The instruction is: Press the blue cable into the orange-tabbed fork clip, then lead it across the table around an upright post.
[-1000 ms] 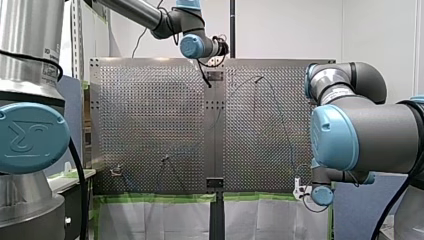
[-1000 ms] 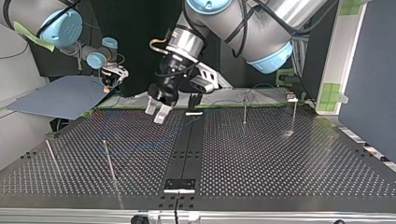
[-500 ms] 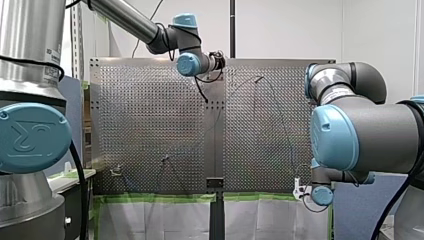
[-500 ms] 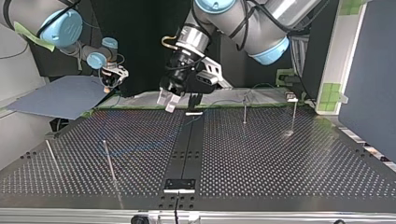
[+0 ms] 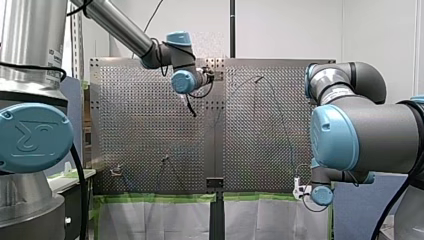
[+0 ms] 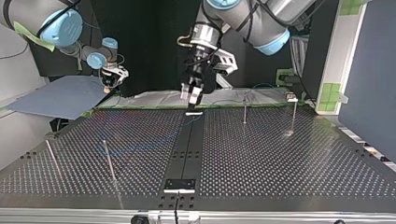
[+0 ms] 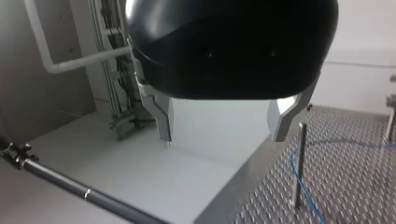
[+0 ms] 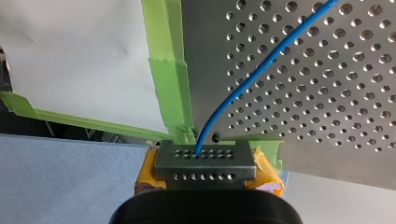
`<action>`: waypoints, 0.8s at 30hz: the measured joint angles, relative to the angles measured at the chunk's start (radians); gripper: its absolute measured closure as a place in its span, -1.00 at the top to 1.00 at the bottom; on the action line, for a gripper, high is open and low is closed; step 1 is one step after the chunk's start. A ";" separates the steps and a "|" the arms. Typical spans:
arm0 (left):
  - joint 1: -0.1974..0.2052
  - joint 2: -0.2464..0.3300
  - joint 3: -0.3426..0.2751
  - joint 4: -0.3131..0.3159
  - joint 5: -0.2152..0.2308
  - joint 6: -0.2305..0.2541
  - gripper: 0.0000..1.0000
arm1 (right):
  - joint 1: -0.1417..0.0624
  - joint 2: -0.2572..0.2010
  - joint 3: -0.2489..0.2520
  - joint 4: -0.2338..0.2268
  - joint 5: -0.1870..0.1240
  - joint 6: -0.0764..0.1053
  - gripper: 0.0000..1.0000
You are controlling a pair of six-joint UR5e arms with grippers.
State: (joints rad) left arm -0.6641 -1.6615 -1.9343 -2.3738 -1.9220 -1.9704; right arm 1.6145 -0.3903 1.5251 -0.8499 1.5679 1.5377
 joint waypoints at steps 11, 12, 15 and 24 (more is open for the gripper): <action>0.001 0.000 -0.118 0.085 -0.117 0.058 1.00 | 0.001 0.000 0.001 0.002 -0.001 -0.001 -1.00; 0.001 0.000 -0.126 0.086 -0.125 0.059 1.00 | 0.001 0.000 0.001 0.002 -0.001 -0.002 -1.00; 0.001 -0.005 -0.153 0.086 -0.142 0.063 1.00 | 0.002 -0.001 0.001 0.002 -0.002 -0.002 -1.00; 0.006 -0.088 -0.251 0.120 -0.144 0.065 1.00 | 0.003 -0.001 -0.003 0.002 -0.002 -0.002 -1.00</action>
State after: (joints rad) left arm -0.6577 -1.7490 -2.1849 -2.2542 -2.0658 -1.9056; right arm 1.6173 -0.3916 1.5217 -0.8483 1.5663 1.5358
